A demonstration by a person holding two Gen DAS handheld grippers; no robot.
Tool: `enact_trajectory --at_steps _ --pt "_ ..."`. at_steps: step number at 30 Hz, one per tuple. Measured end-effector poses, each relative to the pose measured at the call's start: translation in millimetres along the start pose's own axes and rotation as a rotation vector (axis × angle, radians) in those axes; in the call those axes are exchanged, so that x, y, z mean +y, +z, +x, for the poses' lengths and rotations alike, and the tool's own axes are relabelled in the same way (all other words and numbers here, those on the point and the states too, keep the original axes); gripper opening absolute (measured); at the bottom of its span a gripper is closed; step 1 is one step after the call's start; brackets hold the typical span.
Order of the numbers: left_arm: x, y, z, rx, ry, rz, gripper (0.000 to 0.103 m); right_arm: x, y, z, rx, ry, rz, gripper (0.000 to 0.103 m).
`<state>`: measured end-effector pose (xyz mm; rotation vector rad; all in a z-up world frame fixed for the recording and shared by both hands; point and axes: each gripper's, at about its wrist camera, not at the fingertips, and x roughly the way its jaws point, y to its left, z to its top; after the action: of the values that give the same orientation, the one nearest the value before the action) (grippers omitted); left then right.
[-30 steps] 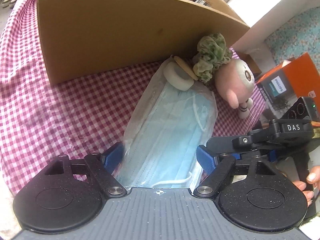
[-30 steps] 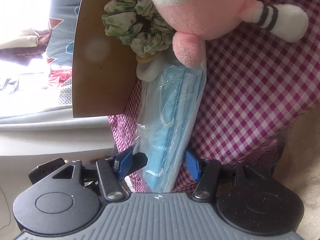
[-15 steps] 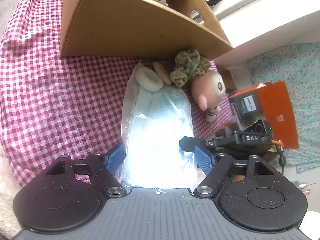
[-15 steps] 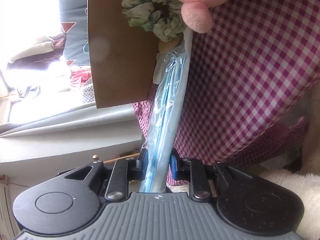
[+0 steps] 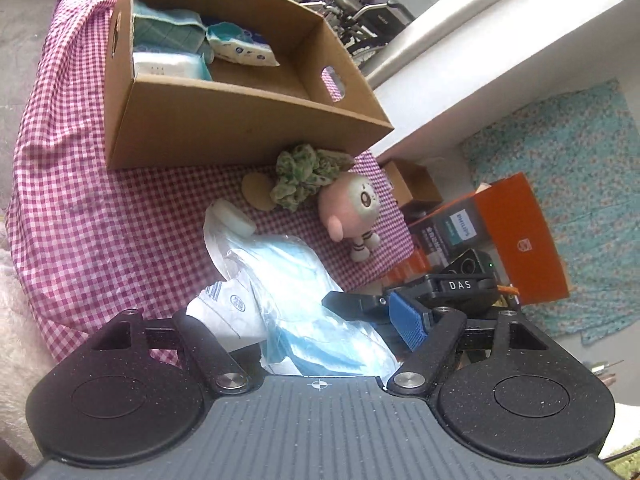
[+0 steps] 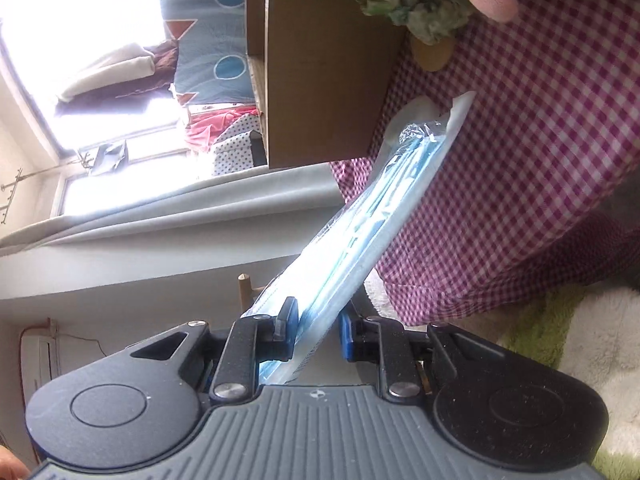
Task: Organize soft objects
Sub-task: 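Carry the face-mask pack with the right gripper over the cardboard box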
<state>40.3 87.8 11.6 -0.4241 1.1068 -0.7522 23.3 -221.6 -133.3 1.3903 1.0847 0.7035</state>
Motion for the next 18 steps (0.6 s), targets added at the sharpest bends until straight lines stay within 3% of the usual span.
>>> enact_trajectory --at_steps 12,18 --pt "-22.2 -0.2 -8.2 -0.046 0.035 0.008 0.076 13.0 1.6 18.0 0.082 0.032 -0.006 0.023" --pt "-37.0 -6.4 -25.6 -0.100 0.073 0.020 0.076 49.9 5.6 22.5 0.109 0.028 -0.149 0.023"
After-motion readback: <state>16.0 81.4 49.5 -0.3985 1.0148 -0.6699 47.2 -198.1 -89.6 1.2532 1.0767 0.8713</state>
